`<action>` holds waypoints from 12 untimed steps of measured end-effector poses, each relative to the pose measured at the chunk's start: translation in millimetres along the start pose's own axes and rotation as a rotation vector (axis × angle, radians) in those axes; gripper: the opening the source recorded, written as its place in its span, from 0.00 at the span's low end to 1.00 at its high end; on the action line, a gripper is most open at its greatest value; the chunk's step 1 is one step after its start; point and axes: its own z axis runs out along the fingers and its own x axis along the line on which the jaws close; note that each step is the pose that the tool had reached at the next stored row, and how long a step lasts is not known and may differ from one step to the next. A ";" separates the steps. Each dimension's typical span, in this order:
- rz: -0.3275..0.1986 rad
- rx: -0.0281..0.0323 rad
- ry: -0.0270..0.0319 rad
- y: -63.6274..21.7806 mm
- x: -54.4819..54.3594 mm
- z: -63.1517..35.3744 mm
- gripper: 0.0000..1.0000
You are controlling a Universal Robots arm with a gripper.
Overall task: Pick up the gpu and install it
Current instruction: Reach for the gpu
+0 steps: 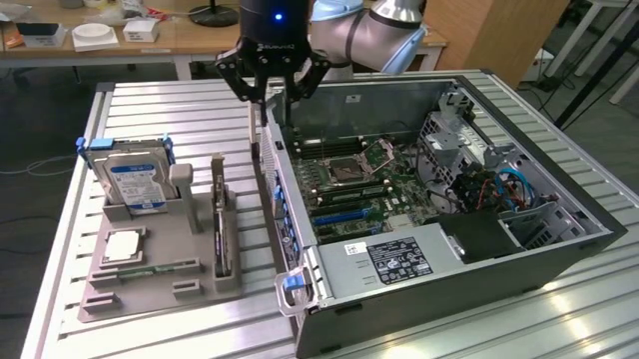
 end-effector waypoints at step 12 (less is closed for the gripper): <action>-0.005 0.0104 0.0022 -10.1 21.9 4.6 0.38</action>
